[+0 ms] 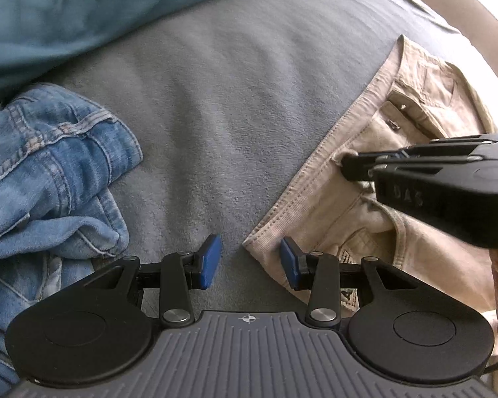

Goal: Fold clothes

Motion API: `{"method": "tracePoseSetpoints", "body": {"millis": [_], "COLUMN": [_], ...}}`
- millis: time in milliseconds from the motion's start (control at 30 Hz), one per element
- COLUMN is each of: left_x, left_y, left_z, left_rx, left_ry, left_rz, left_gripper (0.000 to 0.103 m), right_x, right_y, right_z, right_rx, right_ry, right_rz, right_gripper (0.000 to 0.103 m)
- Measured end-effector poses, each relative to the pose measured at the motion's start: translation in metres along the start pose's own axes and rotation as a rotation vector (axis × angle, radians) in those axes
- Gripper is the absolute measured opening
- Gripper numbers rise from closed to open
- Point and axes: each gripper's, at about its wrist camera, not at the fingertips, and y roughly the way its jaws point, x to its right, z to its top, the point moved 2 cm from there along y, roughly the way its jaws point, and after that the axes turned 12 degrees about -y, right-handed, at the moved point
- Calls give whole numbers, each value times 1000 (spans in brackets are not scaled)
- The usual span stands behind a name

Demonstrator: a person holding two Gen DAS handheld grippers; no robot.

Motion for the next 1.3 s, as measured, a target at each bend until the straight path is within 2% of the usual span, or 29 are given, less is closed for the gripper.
{"method": "tracePoseSetpoints", "body": {"millis": [467, 633, 700, 733, 800, 867, 933, 1033, 1100, 1133, 1200, 1300], "left_x": [-7, -2, 0, 0, 0, -1, -1, 0, 0, 0, -1, -2], "left_y": [-3, 1, 1, 1, 2, 2, 2, 3, 3, 3, 3, 3], "left_z": [-2, -2, -2, -2, -2, -2, -2, -4, -5, -5, -5, -4], "left_rx": [6, 9, 9, 10, 11, 11, 12, 21, 25, 24, 21, 20], "left_ry": [-33, -6, 0, 3, 6, 4, -1, 10, 17, 17, 13, 12], "left_rz": [37, 62, 68, 70, 70, 67, 66, 70, 70, 68, 64, 59], "left_gripper": [40, 40, 40, 40, 40, 40, 40, 40, 40, 40, 40, 40], "right_x": [-7, -1, 8, 13, 23, 39, 61, 99, 121, 129, 138, 137], "right_y": [-4, 26, 19, 11, -7, -33, -56, -64, -50, -38, -16, 6], "right_z": [13, 6, 5, 5, 5, 1, 2, 7, 11, 13, 17, 20], "right_rx": [99, 64, 62, 51, 42, 77, 125, 166, 135, 110, 62, 17], "right_ry": [57, 67, 116, 126, 144, 154, 181, 219, 221, 213, 185, 142], "right_rz": [24, 34, 66, 72, 81, 81, 65, -61, -145, -162, -176, -182], "right_gripper": [3, 4, 5, 10, 47, 55, 55, 55, 52, 47, 41, 39]}}
